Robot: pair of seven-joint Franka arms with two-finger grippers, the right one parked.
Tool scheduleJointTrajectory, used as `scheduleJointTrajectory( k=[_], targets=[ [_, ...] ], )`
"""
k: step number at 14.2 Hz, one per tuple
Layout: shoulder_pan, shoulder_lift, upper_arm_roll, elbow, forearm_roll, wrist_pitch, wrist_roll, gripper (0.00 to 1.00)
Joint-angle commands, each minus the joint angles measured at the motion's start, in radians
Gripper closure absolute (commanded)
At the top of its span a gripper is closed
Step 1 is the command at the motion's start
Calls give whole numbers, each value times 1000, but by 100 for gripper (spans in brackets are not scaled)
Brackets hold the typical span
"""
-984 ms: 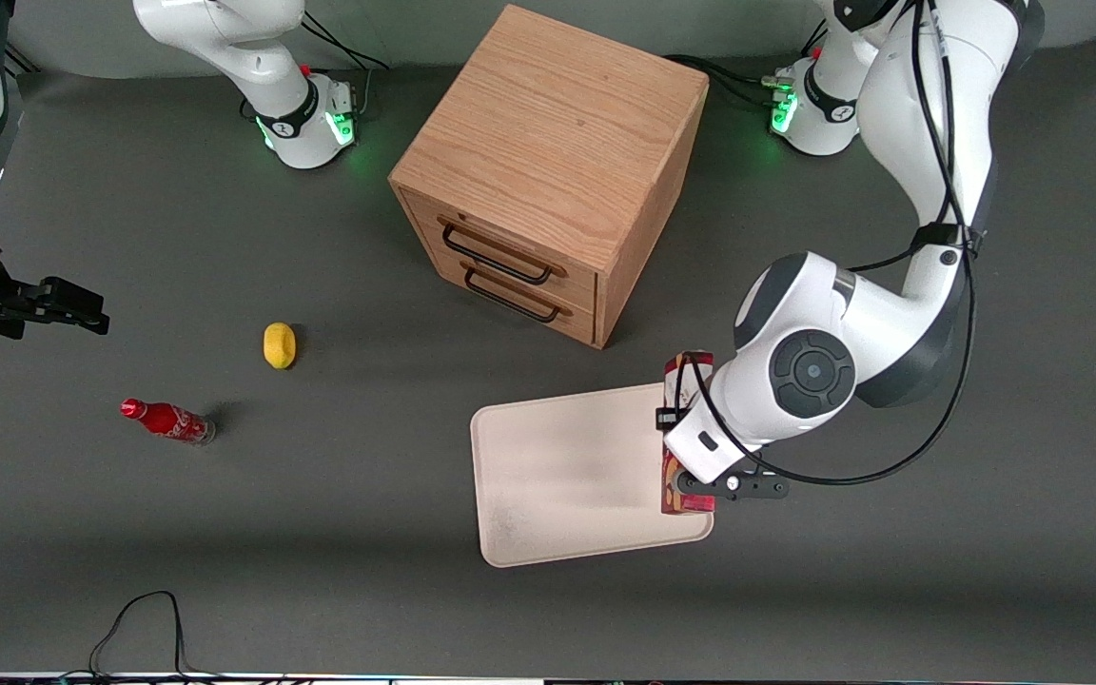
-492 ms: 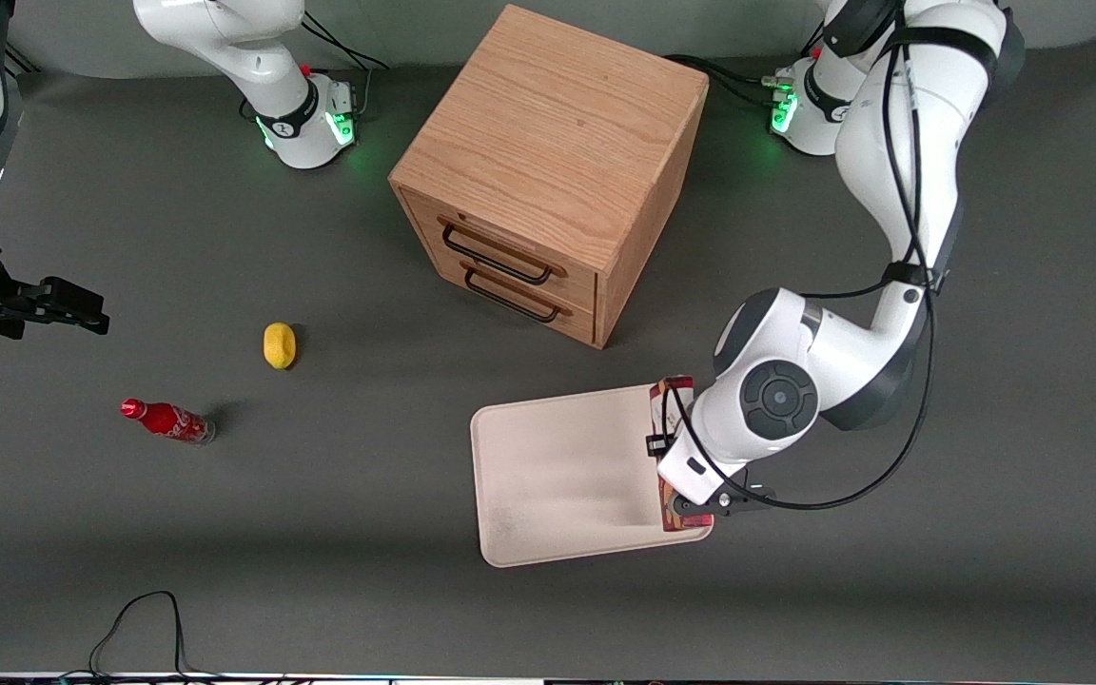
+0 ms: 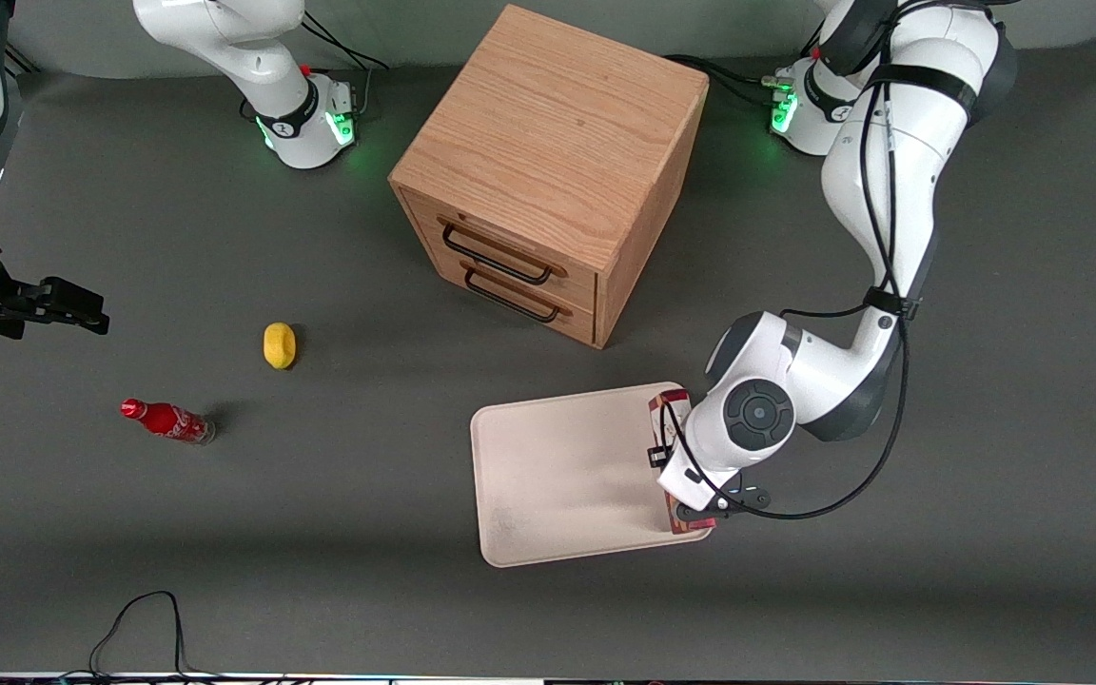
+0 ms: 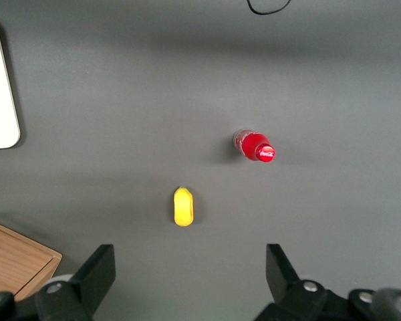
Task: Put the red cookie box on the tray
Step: 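Set the box down on the tray and open the left gripper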
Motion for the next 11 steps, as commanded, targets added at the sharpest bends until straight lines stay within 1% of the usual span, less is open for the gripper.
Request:
scheduleJointTrajectory(
  k=[1,4,8,11],
  targets=[
    [-14,-8,11,-10,16,12,-42,100],
    [-14,-6,11,-10,16,14,-53,100],
    [-14,-5,14,-44,20,73,-56,100],
    [-15,-5,29,-48,22,80,-56,100]
  ],
)
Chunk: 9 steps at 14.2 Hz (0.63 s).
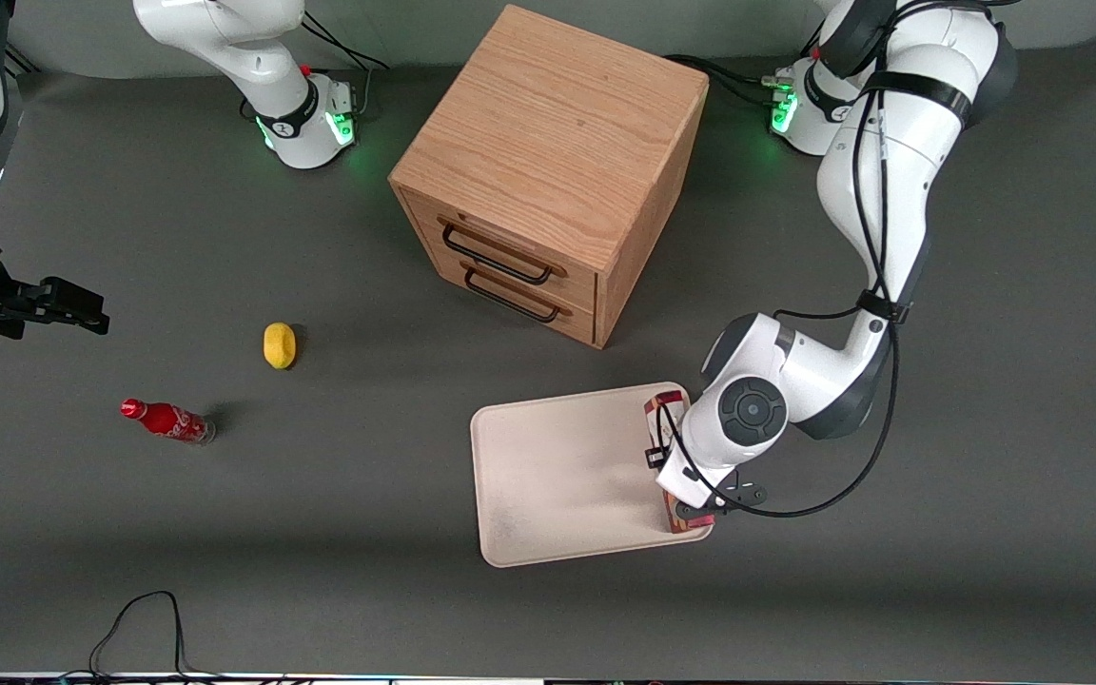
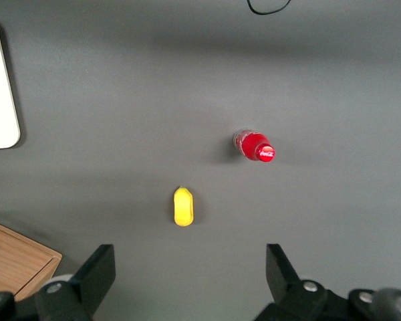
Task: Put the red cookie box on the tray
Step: 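Set the box down on the tray and open the left gripper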
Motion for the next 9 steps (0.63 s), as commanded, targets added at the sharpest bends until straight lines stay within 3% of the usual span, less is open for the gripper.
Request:
scheduleJointTrajectory(
  k=[1,2,3,4,9],
  targets=[
    [-15,-6,17,-3,17,15,-26,100],
    [-14,-6,17,-1,15,15,-26,100],
    [-12,-8,17,-1,15,15,-27,23],
    [-9,-11,17,-1,14,13,-27,0],
    [-9,-23,17,0,15,-5,-29,0]
  ],
)
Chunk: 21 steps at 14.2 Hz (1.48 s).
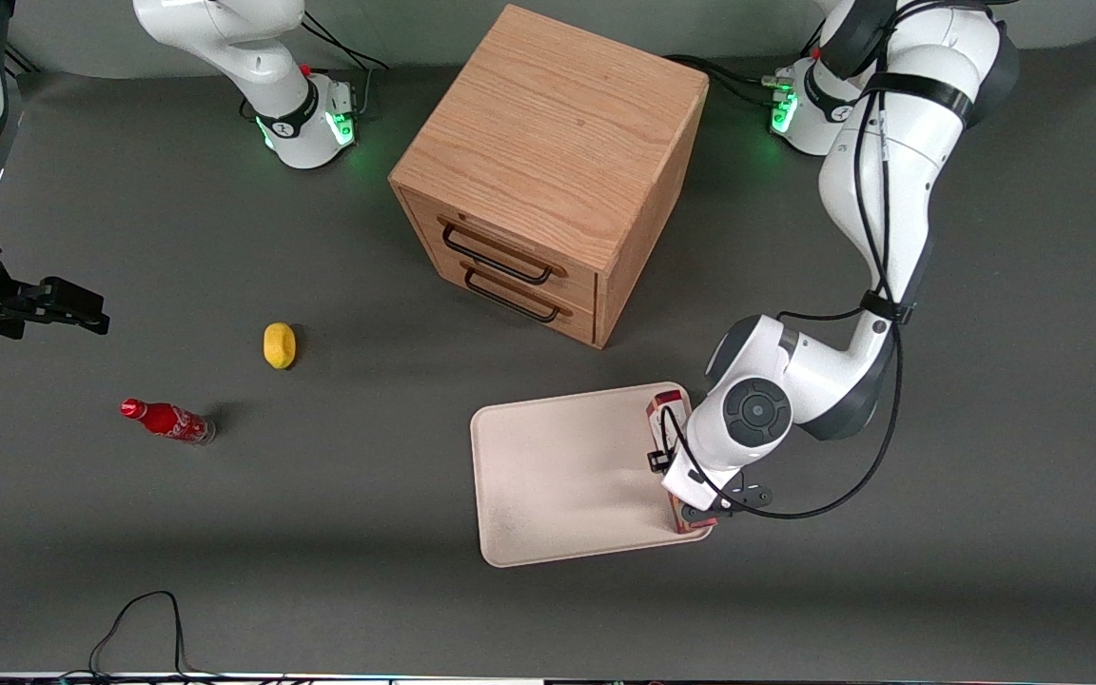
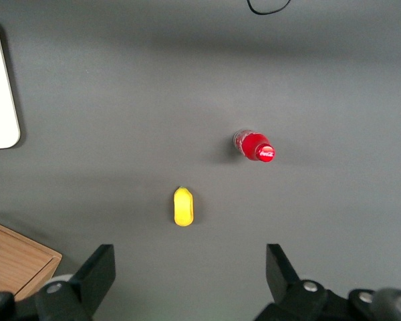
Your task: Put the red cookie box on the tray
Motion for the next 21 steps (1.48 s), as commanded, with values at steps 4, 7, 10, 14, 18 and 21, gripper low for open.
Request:
scheduleJointTrajectory(
  k=[4,7,10,14,18,21],
  targets=[
    [0,-66,11,7,18,-99,-20,0],
    [14,-178,11,5,18,-261,6,0],
    [57,-318,8,-36,14,-381,107,0],
    [155,-497,3,-137,0,-481,277,0],
    [201,-700,90,-310,-92,-478,495,0],
    [140,-838,248,-430,-144,-498,615,0]
  ],
)
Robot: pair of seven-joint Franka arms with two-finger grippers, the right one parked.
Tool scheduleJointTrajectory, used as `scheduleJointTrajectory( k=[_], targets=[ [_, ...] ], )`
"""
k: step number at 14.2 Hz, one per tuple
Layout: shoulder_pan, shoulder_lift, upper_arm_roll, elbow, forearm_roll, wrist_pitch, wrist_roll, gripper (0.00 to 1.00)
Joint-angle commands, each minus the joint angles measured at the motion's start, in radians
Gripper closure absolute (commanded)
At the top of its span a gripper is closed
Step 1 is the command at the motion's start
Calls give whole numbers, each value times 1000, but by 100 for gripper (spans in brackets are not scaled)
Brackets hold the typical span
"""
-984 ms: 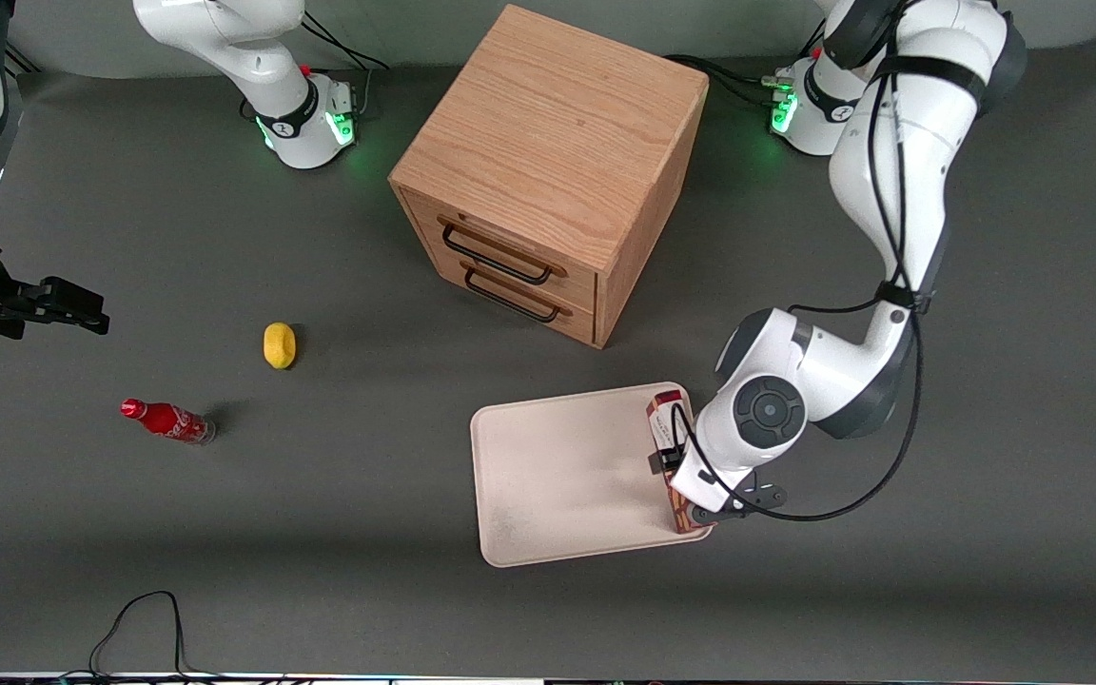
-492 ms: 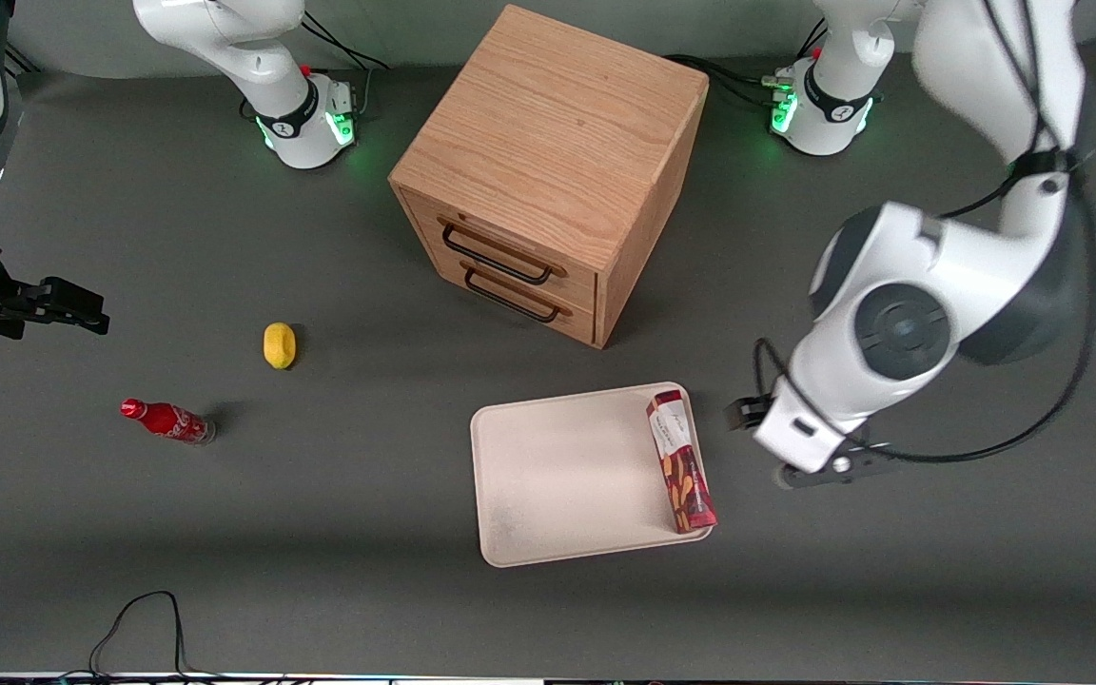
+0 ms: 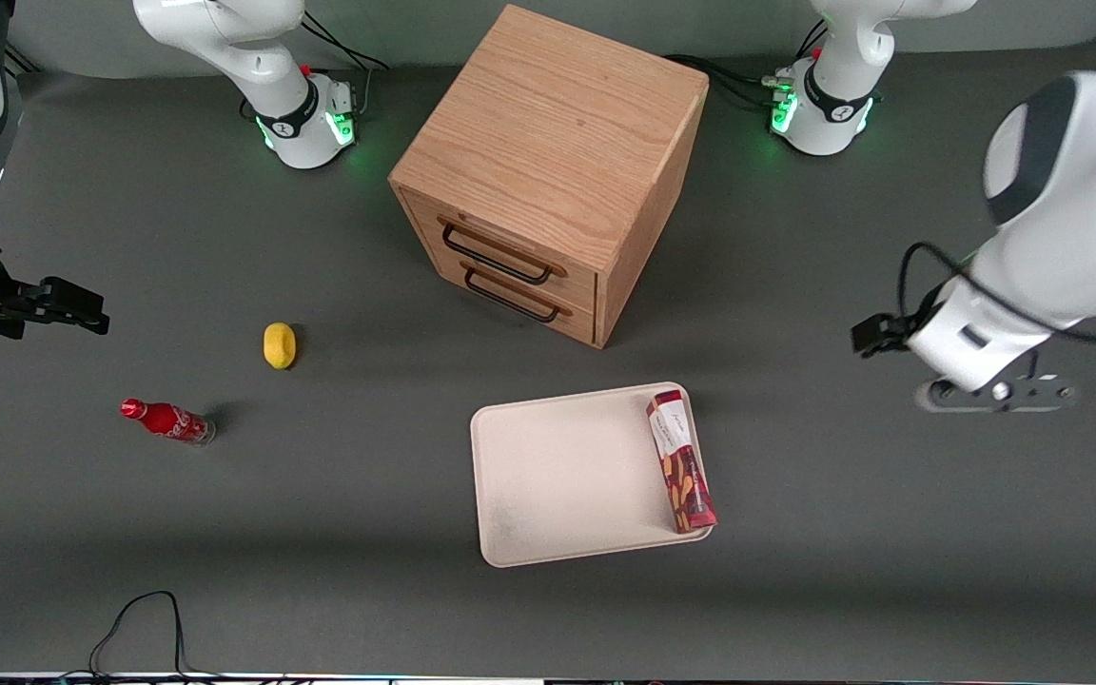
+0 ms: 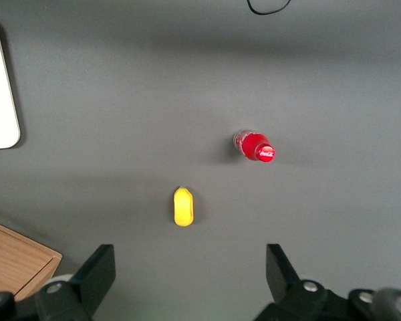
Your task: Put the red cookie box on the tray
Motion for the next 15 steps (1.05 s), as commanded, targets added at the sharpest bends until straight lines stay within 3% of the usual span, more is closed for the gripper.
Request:
scheduleJointTrajectory(
  k=[1,7,9,12,15],
  targets=[
    [-67,-170,137,-174,-41,9,61,0],
    [-63,-220,253,-168,-39,-41,167,0],
    [-34,-207,247,-139,-26,-53,171,0],
    [75,-201,138,-116,-26,-66,165,0],
    [66,-201,138,-103,-26,-90,155,0]
  ],
)
